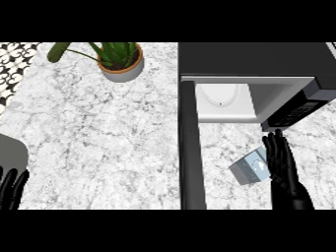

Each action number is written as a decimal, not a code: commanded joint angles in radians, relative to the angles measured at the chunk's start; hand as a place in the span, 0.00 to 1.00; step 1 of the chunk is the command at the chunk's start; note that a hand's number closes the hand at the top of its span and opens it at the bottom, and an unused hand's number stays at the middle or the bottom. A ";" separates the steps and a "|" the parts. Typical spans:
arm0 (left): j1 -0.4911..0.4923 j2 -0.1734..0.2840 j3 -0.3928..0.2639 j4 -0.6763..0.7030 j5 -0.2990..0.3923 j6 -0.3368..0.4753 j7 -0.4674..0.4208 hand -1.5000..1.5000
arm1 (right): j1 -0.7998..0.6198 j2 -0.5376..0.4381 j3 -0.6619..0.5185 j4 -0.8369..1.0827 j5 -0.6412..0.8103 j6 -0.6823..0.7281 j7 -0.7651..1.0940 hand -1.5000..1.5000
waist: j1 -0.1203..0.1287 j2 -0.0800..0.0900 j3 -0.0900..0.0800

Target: Pick up the milk, place it into the microwave and close the microwave

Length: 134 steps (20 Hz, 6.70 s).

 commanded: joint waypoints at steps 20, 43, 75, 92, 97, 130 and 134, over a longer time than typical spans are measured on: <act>0.018 -0.042 -0.033 0.069 -0.051 -0.011 -0.102 0.00 | -0.171 -0.137 -0.308 0.517 -0.135 0.158 -0.273 0.00 | -0.001 0.001 0.000; 0.044 -0.043 0.035 0.009 0.004 -0.060 -0.043 0.00 | -0.311 -0.138 -0.368 0.983 -0.124 0.294 -0.481 0.00 | -0.002 0.001 0.000; 0.066 -0.025 0.087 0.012 0.040 -0.108 -0.058 0.00 | -0.487 -0.183 -0.491 1.294 -0.322 0.584 -0.696 1.00 | 0.000 0.001 0.000; 0.198 -0.013 0.173 -0.008 0.125 -0.204 -0.141 0.00 | -0.062 -0.069 -0.248 0.412 -0.329 0.426 -0.268 1.00 | -0.012 -0.006 -0.002; 0.207 -0.012 0.219 0.063 0.155 -0.259 -0.202 0.00 | 0.026 -0.023 -0.192 0.216 -0.353 0.371 -0.124 1.00 | -0.002 -0.003 -0.001; 0.005 0.004 0.380 0.154 0.205 -0.299 -0.050 0.00 | -0.815 -0.050 -0.402 1.130 -0.247 -0.035 -0.216 1.00 | 0.016 0.008 0.001; 0.008 0.011 0.416 0.187 0.217 -0.343 -0.074 0.00 | -0.886 -0.024 -0.418 1.282 -0.210 -0.075 -0.371 1.00 | 0.020 0.007 0.001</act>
